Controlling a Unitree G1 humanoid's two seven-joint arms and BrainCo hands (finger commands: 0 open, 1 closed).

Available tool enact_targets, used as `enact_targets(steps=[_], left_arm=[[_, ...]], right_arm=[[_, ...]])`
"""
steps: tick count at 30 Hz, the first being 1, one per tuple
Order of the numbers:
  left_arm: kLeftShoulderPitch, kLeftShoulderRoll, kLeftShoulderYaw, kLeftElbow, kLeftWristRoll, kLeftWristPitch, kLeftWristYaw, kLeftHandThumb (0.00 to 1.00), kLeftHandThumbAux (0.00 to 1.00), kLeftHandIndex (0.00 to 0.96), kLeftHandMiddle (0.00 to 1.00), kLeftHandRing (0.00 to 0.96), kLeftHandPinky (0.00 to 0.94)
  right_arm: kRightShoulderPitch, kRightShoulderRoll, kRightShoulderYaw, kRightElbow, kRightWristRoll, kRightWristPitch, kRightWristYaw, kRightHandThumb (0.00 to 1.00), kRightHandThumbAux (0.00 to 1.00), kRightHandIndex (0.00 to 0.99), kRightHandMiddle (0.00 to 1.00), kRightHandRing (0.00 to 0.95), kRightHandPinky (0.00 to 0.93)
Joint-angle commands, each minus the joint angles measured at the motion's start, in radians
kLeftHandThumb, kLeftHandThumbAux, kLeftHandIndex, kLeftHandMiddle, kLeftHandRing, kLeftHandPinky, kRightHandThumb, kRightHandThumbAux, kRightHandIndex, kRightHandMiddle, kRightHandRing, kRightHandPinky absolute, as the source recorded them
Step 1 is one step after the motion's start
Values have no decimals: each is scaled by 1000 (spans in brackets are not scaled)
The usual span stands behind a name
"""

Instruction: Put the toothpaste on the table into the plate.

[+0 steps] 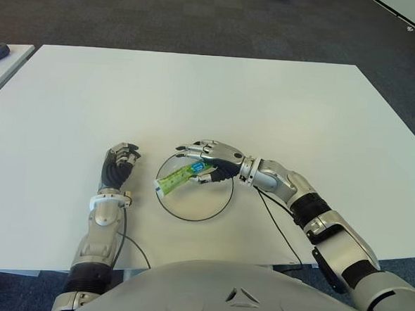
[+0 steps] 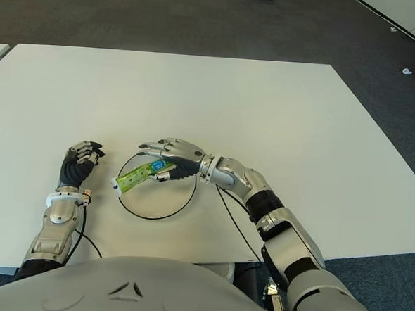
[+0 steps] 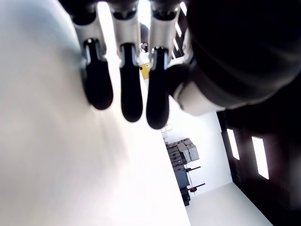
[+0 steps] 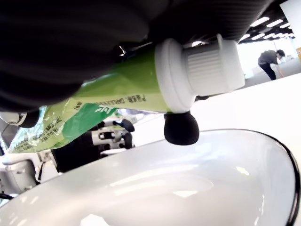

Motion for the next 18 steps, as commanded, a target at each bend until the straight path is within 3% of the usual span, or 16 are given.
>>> enact_targets(steps=[1,18], left_arm=[[18,-8,-6,0,7,42,4,705,721,428,515,455,317],[26,-10,-5,-7,9,48,9,706,723,427,515,443,323]], right_arm=[[-32,0,19,19,-28,3,2,412,125,0,0,0,0],[-56,3,45,55,-65,27,4,436,146,0,0,0,0]])
